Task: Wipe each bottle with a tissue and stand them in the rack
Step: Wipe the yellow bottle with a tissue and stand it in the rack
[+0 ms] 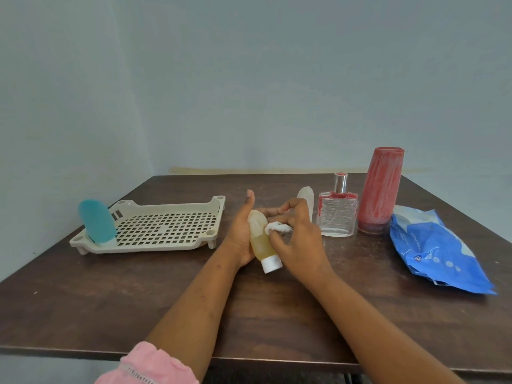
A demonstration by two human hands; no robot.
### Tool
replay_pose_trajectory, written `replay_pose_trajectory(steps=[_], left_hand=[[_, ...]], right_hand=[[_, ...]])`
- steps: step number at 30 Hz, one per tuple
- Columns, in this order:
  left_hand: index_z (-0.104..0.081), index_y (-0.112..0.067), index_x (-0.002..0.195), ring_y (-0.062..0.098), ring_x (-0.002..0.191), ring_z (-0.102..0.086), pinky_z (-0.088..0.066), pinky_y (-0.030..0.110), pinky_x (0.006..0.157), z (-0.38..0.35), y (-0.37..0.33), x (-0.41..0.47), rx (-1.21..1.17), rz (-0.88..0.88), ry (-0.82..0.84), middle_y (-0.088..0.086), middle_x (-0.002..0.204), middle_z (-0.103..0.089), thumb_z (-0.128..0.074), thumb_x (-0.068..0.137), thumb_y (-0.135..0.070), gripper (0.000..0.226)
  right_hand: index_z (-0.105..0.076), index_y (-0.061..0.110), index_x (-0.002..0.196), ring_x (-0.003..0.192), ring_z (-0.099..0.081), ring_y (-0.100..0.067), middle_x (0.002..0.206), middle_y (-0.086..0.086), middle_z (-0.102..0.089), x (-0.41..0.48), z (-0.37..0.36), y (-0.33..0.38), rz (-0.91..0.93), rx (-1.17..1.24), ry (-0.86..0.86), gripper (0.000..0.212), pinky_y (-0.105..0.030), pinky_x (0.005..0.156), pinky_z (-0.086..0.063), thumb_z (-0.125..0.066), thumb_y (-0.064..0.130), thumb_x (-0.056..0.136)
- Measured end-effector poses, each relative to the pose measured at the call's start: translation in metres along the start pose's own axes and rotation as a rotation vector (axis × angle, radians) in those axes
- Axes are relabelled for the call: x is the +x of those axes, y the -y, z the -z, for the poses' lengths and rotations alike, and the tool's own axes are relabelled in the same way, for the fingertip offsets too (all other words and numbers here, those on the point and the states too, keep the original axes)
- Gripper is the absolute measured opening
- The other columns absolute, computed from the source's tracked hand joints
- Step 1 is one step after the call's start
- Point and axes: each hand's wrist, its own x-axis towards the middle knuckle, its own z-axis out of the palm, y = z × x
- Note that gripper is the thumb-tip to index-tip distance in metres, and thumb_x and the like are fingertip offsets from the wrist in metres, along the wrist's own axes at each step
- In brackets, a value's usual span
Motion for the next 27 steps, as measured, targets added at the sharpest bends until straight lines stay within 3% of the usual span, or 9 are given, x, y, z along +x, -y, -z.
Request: replay_pose_trajectory(steps=[3,7,12,15,18,21,23,25,27], left_hand=[[-0.077,-0.007,0.076,0.02,0.072,-0.069,-0.057,0.029,0.066,0.0029,0.0013,0.0025,0.011,-0.007,-0.034,0.01,0.078,-0.072,-0.026,0.09,-0.068,0.081],[-0.069,-0.006,0.088,0.021,0.077,-0.068,-0.054,0.032,0.069,0.0018,-0.0005,0.0012,0.002,0.013,-0.041,0.009,0.082,-0.07,-0.036,0.079,-0.073,0.074],[-0.078,-0.008,0.071,0.02,0.075,-0.07,-0.056,0.031,0.069,0.0037,0.0021,0.003,0.045,0.004,-0.031,0.008,0.08,-0.073,-0.02,0.091,-0.071,0.087],[-0.076,-0.006,0.088,0.023,0.082,-0.068,-0.054,0.035,0.079,0.0051,0.0014,0.0028,0.041,0.04,-0.053,0.012,0.085,-0.071,-0.028,0.08,-0.079,0.087],[-0.063,0.002,0.114,0.027,0.092,-0.066,-0.051,0.038,0.09,0.0041,0.0004,0.0022,0.063,0.055,-0.066,0.018,0.098,-0.068,-0.03,0.067,-0.083,0.103],[-0.069,-0.007,0.093,0.026,0.087,-0.067,-0.053,0.037,0.082,0.0017,0.0012,0.0014,0.019,0.051,-0.077,0.015,0.091,-0.069,-0.028,0.067,-0.086,0.094],[-0.073,-0.005,0.089,0.027,0.089,-0.067,-0.051,0.038,0.086,0.0037,0.0025,0.0019,0.027,0.051,-0.104,0.016,0.096,-0.069,-0.024,0.071,-0.087,0.096],[-0.068,0.003,0.109,0.03,0.097,-0.064,-0.049,0.039,0.092,0.005,0.0023,0.0016,0.074,0.053,-0.116,0.024,0.111,-0.065,-0.024,0.069,-0.086,0.107],[-0.05,0.01,0.132,0.036,0.109,-0.058,-0.046,0.042,0.098,0.0027,-0.0008,-0.0008,0.094,0.067,-0.112,0.034,0.13,-0.052,-0.028,0.065,-0.085,0.118]], right_hand=[[-0.047,0.01,0.109,0.085,-0.056,0.015,0.09,0.025,-0.052,-0.001,-0.0026,0.0002,0.024,0.012,0.015,0.033,-0.003,0.068,-0.043,-0.063,0.001,0.082],[-0.055,0.001,0.107,0.093,-0.054,0.016,0.098,0.042,-0.05,-0.0042,-0.0012,-0.0001,0.075,-0.003,0.077,0.027,-0.003,0.073,-0.043,-0.065,0.004,0.082],[-0.043,0.019,0.108,0.08,-0.058,0.014,0.084,0.024,-0.055,0.0003,-0.0008,0.003,0.032,0.014,0.004,0.037,-0.002,0.066,-0.042,-0.065,0.004,0.082],[-0.046,0.013,0.116,0.095,-0.058,0.006,0.095,0.026,-0.054,-0.0031,-0.0034,0.0033,0.05,0.007,0.057,0.037,-0.005,0.075,-0.045,-0.062,0.003,0.084],[-0.042,0.021,0.113,0.094,-0.06,0.003,0.099,0.013,-0.061,-0.0067,-0.0037,0.0026,0.061,-0.019,0.114,0.038,-0.01,0.075,-0.05,-0.064,0.009,0.084],[-0.037,0.029,0.104,0.087,-0.062,-0.004,0.094,0.007,-0.064,-0.0033,-0.0035,0.0011,0.064,-0.044,0.052,0.04,-0.02,0.069,-0.053,-0.064,0.009,0.083],[-0.037,0.029,0.106,0.088,-0.062,-0.004,0.095,0.011,-0.063,-0.0013,-0.004,0.0014,0.06,-0.052,0.035,0.039,-0.023,0.071,-0.053,-0.062,0.008,0.084],[-0.037,0.029,0.113,0.092,-0.061,-0.004,0.098,0.017,-0.06,-0.0032,-0.0043,0.0047,0.075,-0.045,0.067,0.041,-0.024,0.074,-0.053,-0.06,0.007,0.086],[-0.034,0.035,0.113,0.093,-0.062,-0.008,0.104,0.014,-0.062,-0.0074,-0.0039,0.0091,0.106,-0.057,0.122,0.046,-0.026,0.074,-0.054,-0.059,0.008,0.086]])
